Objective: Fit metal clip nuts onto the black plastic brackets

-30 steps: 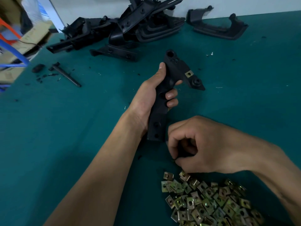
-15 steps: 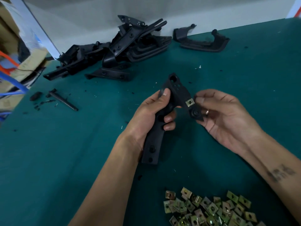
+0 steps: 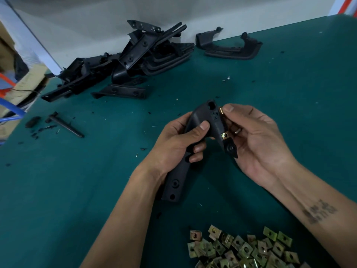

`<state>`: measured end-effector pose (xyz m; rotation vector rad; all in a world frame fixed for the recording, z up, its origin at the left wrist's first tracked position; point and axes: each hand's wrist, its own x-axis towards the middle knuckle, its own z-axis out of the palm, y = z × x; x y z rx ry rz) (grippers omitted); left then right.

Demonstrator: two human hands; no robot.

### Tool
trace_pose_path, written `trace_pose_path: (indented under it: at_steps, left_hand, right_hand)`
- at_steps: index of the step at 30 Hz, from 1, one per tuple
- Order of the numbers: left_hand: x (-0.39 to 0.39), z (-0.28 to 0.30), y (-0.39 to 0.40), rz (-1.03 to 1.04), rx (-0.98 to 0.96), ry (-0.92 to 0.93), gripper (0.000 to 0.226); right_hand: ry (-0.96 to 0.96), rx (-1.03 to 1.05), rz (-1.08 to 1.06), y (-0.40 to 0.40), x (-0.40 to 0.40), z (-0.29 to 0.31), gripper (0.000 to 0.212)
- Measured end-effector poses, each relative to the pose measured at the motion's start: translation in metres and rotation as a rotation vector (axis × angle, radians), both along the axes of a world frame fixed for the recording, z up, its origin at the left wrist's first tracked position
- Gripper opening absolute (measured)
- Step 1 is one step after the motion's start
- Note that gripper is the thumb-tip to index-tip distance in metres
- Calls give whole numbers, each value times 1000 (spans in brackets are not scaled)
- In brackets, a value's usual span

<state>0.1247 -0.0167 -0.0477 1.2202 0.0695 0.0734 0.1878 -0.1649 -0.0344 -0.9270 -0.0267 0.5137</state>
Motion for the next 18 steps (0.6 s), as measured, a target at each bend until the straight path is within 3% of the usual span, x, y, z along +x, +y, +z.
trace_pose_path:
  at_steps: [9, 18]
  left_hand:
    - [-1, 0, 1, 3, -44, 9, 18]
    - [-2, 0, 1, -18, -55, 6, 13]
  right_hand:
    - [-276, -102, -29, -8, 12, 2, 15]
    - [-350, -38, 35, -13, 18, 2, 25]
